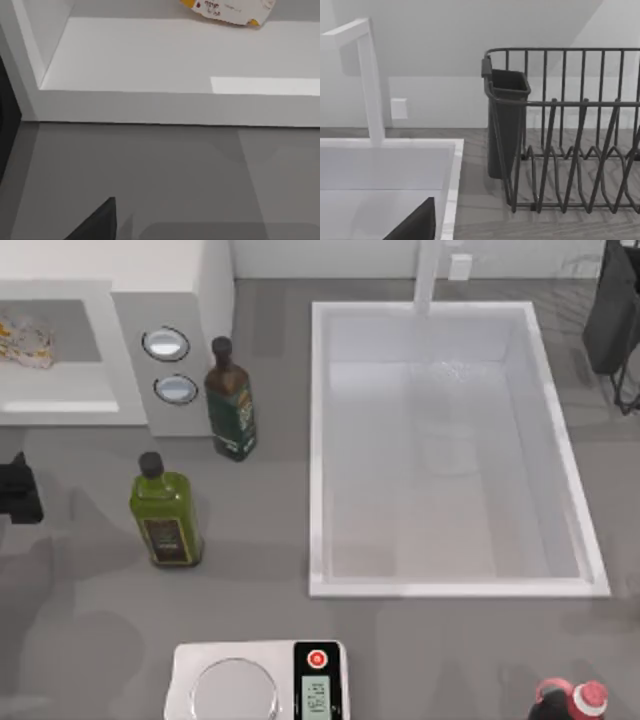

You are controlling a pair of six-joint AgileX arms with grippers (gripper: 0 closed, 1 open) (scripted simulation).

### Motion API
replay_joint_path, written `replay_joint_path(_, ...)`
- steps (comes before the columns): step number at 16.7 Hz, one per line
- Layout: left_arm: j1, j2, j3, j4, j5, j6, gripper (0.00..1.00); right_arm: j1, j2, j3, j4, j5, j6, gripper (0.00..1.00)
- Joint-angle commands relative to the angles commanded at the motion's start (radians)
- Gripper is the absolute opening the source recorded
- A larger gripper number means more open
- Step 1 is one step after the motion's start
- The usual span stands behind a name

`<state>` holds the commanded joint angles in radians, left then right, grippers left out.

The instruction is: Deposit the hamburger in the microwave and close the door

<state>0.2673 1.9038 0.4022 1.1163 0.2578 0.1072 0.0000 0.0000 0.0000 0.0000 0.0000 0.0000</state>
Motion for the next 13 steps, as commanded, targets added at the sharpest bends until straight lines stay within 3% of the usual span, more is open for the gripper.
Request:
replay_joint_path(7, -0.005, -0.064, 0.029, -0.07, -0.003, -0.001, 1.0, 0.0, 0.0, 0.0, 0.0, 0.0, 0.0, 1.0)
replay_joint_path(13, -0.005, -0.318, 0.081, -0.441, -0.006, -0.003, 1.0, 0.0, 0.0, 0.0, 0.0, 0.0, 0.0, 1.0)
